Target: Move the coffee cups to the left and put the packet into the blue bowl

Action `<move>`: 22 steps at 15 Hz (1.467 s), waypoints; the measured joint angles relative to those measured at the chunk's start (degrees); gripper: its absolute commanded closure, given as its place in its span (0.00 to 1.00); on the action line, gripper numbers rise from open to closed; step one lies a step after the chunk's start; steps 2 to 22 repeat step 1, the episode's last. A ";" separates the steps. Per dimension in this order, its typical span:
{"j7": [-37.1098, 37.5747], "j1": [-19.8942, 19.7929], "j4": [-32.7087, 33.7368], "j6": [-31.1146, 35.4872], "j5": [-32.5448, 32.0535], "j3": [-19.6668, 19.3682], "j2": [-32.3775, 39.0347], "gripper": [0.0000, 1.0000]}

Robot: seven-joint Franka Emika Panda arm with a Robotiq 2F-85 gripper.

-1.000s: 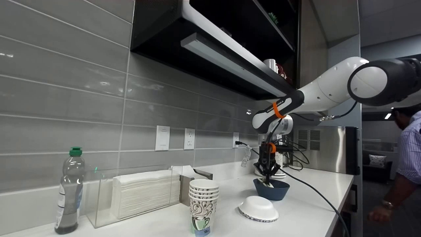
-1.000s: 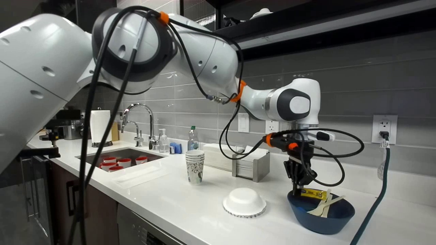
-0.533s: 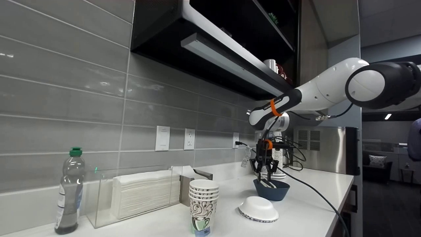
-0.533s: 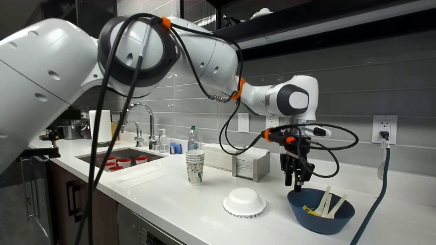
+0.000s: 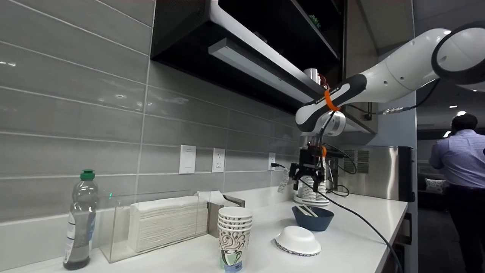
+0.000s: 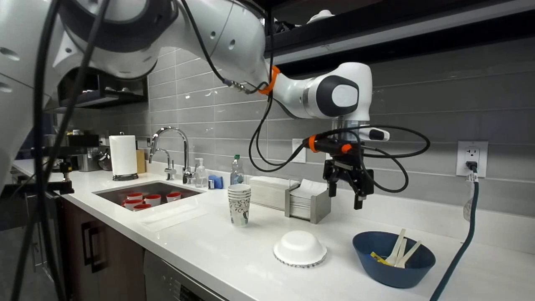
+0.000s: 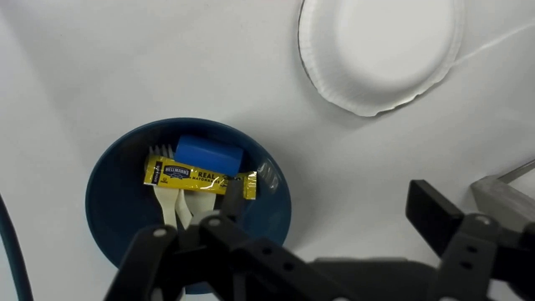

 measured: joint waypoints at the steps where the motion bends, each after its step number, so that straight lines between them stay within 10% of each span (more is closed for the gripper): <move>1: -1.05 -0.36 -2.75 1.84 1.65 0.06 -2.08 0.00; 22: -1.05 -0.36 -2.75 1.84 1.65 0.06 -2.08 0.00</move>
